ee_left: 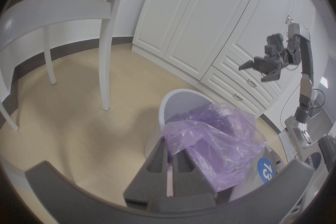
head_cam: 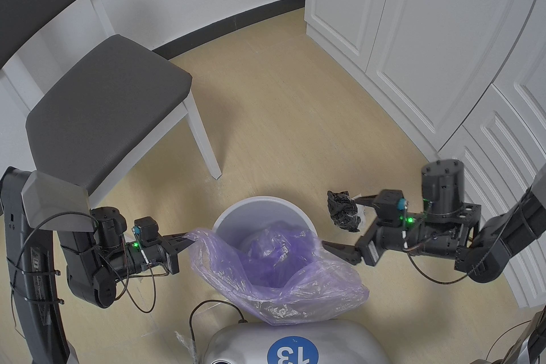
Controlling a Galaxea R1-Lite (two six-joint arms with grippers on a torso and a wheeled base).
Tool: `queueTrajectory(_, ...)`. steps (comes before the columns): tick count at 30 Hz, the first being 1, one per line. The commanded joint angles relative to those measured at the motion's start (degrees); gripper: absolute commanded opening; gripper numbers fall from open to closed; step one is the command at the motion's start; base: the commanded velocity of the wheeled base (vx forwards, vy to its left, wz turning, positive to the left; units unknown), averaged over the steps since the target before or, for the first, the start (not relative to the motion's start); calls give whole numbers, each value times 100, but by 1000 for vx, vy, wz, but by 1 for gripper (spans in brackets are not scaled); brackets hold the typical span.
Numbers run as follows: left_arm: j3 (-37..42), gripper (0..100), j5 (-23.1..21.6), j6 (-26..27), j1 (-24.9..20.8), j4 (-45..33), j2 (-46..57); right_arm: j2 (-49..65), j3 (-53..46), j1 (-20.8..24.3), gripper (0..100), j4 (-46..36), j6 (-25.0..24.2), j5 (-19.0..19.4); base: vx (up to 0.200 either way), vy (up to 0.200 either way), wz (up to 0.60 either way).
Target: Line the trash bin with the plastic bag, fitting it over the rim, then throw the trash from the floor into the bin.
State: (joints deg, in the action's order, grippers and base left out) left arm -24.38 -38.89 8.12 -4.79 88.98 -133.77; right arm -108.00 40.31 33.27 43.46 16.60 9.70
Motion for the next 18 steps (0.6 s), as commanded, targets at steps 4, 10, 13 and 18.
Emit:
queueTrajectory(4,-93,100,13,41,136,102,-281,-969,1321,980,100,-584,-157,-382,0,0,0)
queueTrajectory(10,74,100,-5,49,268,102,-150,-1426,1339,1454,100,-795,-96,-531,0,0,0)
queueTrajectory(13,118,100,-14,58,295,102,-132,-1400,1374,1498,100,-1112,27,-522,0,0,0)
queueTrajectory(18,127,100,-22,67,347,102,-123,-1312,1391,1498,100,-1533,352,-513,0,0,0)
